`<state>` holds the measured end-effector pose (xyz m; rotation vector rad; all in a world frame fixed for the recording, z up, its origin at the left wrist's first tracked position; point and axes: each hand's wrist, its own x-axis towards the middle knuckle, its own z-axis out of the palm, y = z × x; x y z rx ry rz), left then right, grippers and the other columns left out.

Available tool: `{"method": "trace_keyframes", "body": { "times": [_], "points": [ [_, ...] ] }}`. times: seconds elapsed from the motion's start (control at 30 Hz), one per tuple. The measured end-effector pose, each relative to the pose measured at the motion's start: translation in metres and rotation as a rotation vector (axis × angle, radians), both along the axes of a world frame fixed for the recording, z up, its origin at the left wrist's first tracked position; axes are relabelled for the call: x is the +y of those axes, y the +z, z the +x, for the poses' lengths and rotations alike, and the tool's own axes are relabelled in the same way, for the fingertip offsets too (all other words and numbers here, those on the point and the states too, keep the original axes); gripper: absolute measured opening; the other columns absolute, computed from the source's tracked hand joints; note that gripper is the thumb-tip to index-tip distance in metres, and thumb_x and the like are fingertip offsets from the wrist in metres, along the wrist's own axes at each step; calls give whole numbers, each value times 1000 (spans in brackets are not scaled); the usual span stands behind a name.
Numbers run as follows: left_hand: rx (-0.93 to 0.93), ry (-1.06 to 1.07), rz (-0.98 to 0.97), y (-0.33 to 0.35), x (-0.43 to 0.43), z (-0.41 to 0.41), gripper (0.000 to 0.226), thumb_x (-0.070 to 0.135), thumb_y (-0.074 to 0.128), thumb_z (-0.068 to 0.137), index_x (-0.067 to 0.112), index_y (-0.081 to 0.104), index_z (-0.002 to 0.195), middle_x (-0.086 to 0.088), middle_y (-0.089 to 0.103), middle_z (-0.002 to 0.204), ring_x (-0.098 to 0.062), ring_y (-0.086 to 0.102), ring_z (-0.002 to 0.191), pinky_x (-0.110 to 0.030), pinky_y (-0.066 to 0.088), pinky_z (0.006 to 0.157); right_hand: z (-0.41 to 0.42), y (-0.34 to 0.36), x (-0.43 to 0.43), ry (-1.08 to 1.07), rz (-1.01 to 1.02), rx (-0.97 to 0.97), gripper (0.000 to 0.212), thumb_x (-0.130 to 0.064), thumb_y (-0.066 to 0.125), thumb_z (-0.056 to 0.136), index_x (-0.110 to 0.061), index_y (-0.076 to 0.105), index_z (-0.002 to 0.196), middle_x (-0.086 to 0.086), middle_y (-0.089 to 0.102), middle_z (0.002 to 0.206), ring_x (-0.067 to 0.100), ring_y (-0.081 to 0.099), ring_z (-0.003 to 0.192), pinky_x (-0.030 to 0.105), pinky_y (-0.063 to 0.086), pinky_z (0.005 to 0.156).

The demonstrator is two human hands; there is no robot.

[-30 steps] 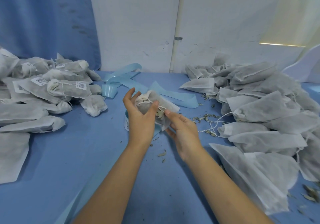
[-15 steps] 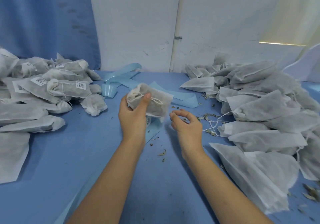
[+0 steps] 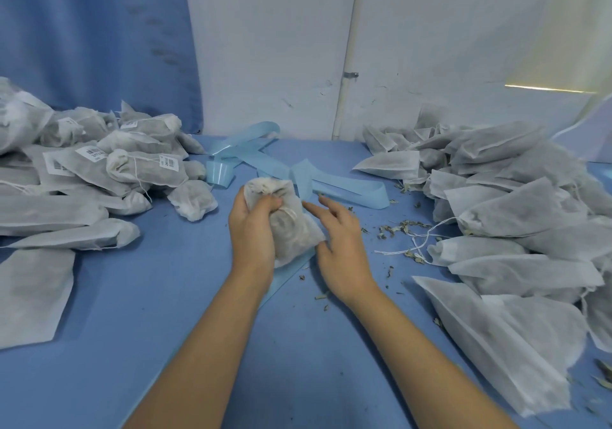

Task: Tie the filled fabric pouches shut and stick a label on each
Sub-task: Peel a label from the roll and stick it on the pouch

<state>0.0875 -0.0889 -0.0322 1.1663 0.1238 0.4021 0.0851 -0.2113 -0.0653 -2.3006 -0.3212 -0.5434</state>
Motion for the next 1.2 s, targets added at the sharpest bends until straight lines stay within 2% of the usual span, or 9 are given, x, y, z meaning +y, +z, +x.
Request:
{"method": "trace_keyframes", "body": {
  "times": [0.13,0.2,0.27,0.4,0.5,0.63,0.83,1.0,1.2],
  "points": [
    [-12,13,59,3,3,-2,33,2,52,75,28,66,60,13,62,63,-9,57,68,-23,46,66,8,1,1,75,-259,-33,74,9,41,83,-34,42,142,-3,16,159,16,20,132,25,28,93],
    [-8,8,80,4,4,-2,15,9,50,63,17,63,67,1,59,69,-15,52,70,-30,43,67,11,-1,1,71,-267,-49,59,-1,46,90,-35,48,138,-2,15,159,19,21,132,31,31,98],
    [-10,16,106,2,5,-2,22,12,48,58,4,61,74,-6,55,74,-19,48,71,-34,41,66,11,-3,-1,47,-199,-93,38,-11,52,94,-31,60,125,0,20,158,22,26,131,31,30,101],
    [11,57,167,-4,6,-2,18,1,49,71,-11,57,81,-7,52,75,-18,44,71,-33,38,65,10,-5,-8,-16,-129,-135,9,-16,60,92,-19,66,97,-1,32,151,23,39,128,37,44,88],
    [65,60,271,-11,8,-1,30,-2,48,75,13,49,49,11,44,52,-6,37,52,-22,32,51,10,-3,-11,-122,-146,-107,9,-13,54,95,-12,63,96,2,33,150,25,37,127,41,47,80],
    [132,42,373,-18,15,-3,47,1,47,79,22,39,38,15,37,37,-3,33,38,-13,25,37,11,-2,-13,-266,-147,-83,13,-12,50,96,-8,62,96,5,34,150,27,37,125,41,45,83],
    [171,-8,435,-17,23,1,26,0,49,78,16,61,62,6,56,62,-14,47,61,-27,36,57,12,-3,-16,-350,-133,-57,13,-11,49,97,-8,61,97,9,34,149,28,36,125,41,42,91],
    [113,-28,844,-19,20,5,21,10,48,87,11,69,89,10,58,106,-14,54,91,-27,39,77,12,-4,-16,-362,-140,-51,14,-12,48,97,-8,62,100,9,33,149,28,37,126,41,42,92],
    [161,17,1044,-24,13,5,29,22,46,89,36,52,65,14,42,104,-6,46,73,-22,29,57,11,-1,-15,-387,-112,-71,16,-15,50,98,-8,63,104,11,36,147,29,39,125,41,42,92]
  ]
}}
